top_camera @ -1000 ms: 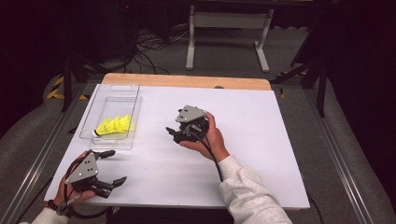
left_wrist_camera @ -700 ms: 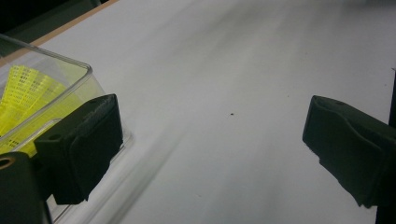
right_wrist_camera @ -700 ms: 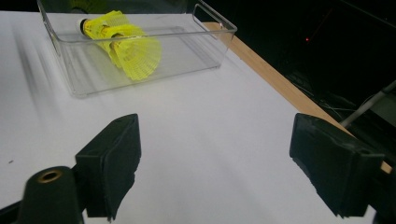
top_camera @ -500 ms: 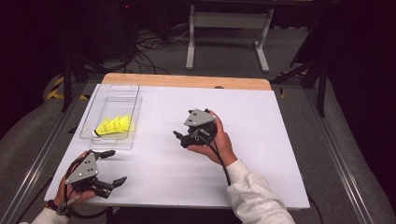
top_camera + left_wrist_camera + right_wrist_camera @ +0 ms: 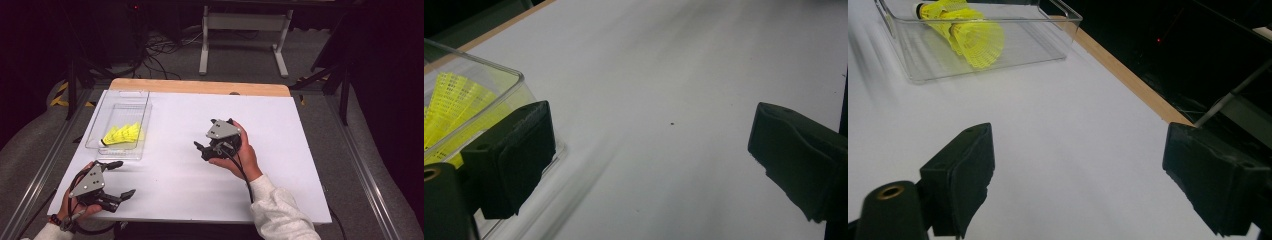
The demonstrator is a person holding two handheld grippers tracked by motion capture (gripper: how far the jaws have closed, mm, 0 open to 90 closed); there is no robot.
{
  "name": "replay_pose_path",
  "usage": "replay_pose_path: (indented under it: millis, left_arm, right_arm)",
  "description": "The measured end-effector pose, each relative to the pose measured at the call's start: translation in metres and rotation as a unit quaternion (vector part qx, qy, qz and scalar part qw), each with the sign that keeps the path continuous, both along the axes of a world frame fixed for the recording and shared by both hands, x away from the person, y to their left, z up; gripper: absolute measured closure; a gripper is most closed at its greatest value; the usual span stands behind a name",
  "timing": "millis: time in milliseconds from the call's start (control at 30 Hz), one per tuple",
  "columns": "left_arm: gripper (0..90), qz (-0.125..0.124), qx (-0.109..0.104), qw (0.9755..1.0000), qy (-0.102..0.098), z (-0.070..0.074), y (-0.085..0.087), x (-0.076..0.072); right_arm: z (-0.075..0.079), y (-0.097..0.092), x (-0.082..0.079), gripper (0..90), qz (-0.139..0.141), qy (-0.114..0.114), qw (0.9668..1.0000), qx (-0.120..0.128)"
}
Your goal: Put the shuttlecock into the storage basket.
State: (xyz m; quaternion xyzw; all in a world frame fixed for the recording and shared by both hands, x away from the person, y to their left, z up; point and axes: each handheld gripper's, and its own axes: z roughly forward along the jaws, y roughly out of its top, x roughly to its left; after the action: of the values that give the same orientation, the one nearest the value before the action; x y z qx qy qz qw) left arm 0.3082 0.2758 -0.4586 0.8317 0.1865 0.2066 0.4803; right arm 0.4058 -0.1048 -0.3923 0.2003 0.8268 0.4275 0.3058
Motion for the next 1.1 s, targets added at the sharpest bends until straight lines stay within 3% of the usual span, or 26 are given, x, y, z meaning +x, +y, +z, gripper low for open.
replay_pose_path:
  millis: [500, 1100]
  left_arm:
    - [5.4, -0.003, 0.002, 1.0, -0.001, 0.001, -0.001, 0.0]
    - [5.4, 0.0, 0.001, 1.0, -0.003, 0.001, 0.0, -0.001]
  right_arm:
    - [0.009, -0.025, -0.023, 14.0, -0.013, -0.027, 0.9996, -0.002]
    - [-0.001, -0.045, -0.043, 13.9, -0.022, -0.038, 0.9989, -0.013]
